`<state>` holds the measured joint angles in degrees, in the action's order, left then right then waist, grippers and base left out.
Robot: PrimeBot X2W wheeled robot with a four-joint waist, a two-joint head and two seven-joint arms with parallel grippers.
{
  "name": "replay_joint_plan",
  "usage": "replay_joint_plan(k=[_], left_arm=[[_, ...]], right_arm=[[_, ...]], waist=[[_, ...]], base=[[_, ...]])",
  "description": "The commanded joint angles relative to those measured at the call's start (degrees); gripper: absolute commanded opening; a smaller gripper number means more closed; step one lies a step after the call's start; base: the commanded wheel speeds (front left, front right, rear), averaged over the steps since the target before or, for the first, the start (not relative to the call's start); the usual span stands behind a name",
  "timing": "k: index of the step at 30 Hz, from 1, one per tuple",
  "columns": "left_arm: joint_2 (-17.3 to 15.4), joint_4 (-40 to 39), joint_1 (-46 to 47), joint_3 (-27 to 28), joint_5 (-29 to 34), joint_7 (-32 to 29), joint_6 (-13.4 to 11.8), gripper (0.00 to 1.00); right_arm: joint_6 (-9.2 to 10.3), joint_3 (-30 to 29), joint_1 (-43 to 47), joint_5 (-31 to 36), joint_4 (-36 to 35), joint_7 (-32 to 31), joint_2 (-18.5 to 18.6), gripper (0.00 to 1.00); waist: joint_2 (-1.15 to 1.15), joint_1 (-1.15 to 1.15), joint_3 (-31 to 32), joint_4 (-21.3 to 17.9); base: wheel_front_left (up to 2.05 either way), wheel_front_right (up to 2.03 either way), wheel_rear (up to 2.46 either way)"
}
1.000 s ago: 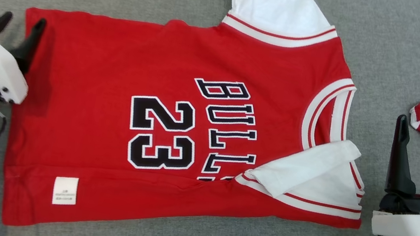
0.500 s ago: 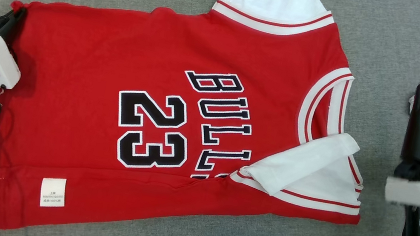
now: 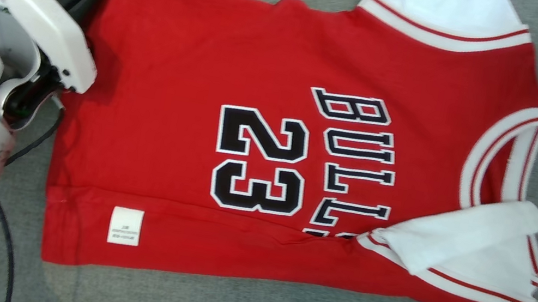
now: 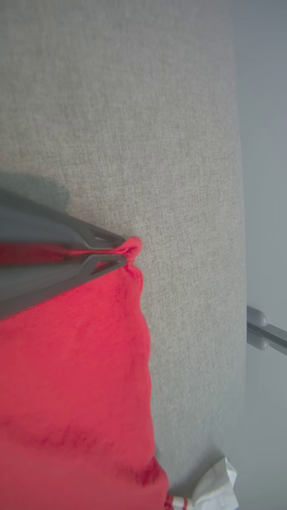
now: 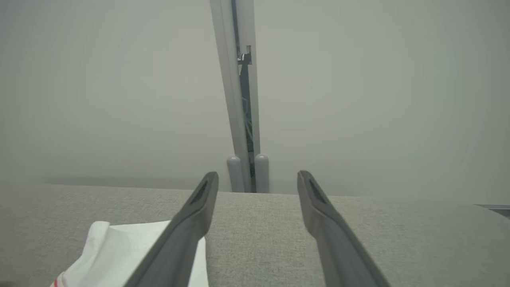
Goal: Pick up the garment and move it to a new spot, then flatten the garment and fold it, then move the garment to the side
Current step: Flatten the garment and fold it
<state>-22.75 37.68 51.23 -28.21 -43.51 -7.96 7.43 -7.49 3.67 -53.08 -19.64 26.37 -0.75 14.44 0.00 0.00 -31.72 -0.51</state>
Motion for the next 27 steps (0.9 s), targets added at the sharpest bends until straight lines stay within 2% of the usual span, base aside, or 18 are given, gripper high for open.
replay_joint_plan(k=[1,5,8,15,16,18,27], left_arm=[[0.12,-0.2,1.38,-0.39,-0.5,0.28,0.05,0.0],[2.02,-0.66,4.94,-4.62,-1.25,1.37,0.05,0.0],[3.26,-0.61,6.6,-7.26,-2.0,2.05,0.05,0.0],[3.48,1.29,8.75,-11.8,-4.52,4.05,-0.04,0.0],[3.44,1.57,8.95,-12.33,-4.85,4.3,-0.06,0.0],[3.15,2.07,9.27,-13.23,-5.58,4.9,-0.07,0.0],[0.06,2.92,8.65,-14.1,-9.45,8.56,-0.06,0.0]], right_arm=[[-0.01,0.79,-1.01,-0.05,1.06,-0.42,0.53,1.0],[-0.01,7.47,-10.65,-2.3,11.57,-5.53,2.22,1.0],[-0.01,11.99,-14.25,-2.85,16.6,-7.47,3.34,1.0],[0.0,20.24,-19.04,-5.06,24.8,-9.37,3.99,1.0],[-0.01,21.05,-19.32,-5.55,25.47,-9.1,4.02,0.96],[-0.01,22.6,-19.95,-6.7,26.7,-8.72,4.17,0.0],[0.0,25.73,-20.84,-14.11,24.07,-2.42,6.36,0.0]], waist=[[0.0,0.0,-2.06,2.56],[0.0,0.0,-4.65,6.6],[0.0,0.0,-5.88,8.6],[0.0,0.0,-7.34,10.14],[0.0,0.0,-7.42,10.16],[0.0,0.0,-7.49,10.12],[0.0,0.0,-5.44,8.34]], base=[[0.0,0.0,0.0],[0.0,0.0,0.0],[0.0,0.0,0.0],[0.0,0.0,0.0],[0.0,0.0,0.0],[0.0,0.0,0.0],[0.0,0.0,0.0]])
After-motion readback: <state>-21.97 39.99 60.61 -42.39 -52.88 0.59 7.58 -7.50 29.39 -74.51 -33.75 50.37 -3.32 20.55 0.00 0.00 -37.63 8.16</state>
